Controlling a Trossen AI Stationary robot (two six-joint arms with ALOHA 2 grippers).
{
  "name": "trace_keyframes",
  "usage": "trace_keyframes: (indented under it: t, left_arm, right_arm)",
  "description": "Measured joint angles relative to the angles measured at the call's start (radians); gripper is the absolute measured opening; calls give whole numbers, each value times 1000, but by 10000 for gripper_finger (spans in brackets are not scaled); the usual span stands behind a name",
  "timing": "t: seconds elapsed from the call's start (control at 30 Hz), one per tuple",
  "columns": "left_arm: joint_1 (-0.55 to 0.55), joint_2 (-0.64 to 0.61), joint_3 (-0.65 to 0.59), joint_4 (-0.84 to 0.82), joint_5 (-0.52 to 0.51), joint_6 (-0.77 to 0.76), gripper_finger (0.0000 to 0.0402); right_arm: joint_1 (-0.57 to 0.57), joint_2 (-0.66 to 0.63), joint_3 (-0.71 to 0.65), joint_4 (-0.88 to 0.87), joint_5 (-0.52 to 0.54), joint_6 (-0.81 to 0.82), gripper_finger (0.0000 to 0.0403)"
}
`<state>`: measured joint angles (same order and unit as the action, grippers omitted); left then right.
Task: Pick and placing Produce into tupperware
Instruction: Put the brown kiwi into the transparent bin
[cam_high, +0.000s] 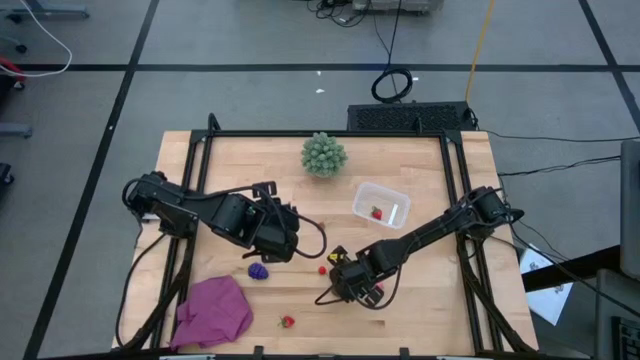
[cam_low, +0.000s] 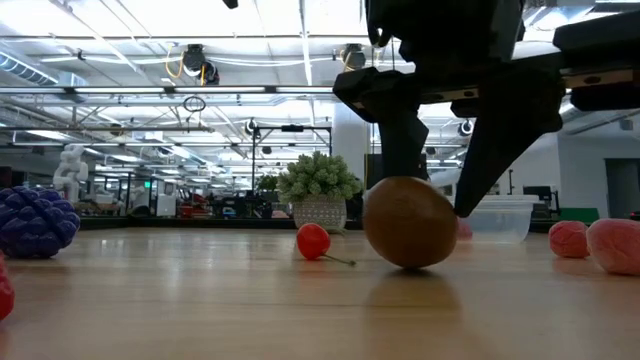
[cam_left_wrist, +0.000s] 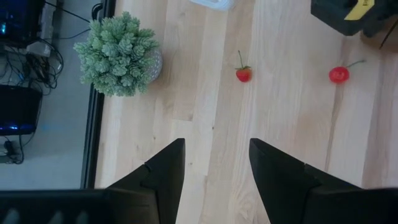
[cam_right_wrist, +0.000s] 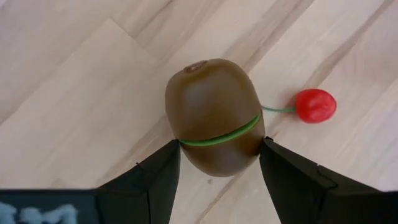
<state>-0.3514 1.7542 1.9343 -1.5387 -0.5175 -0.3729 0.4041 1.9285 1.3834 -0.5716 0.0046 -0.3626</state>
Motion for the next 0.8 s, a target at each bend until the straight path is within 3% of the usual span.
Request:
trace_keyframes:
  t: [0.37, 0.8]
  left_arm:
    - [38, 0, 0, 1, 0, 1, 184]
    - [38, 0, 0, 1, 1, 0, 184]
  right_arm:
    - [1, 0, 0, 11, 78, 1, 207]
    - [16, 0, 0, 22, 77, 6, 206]
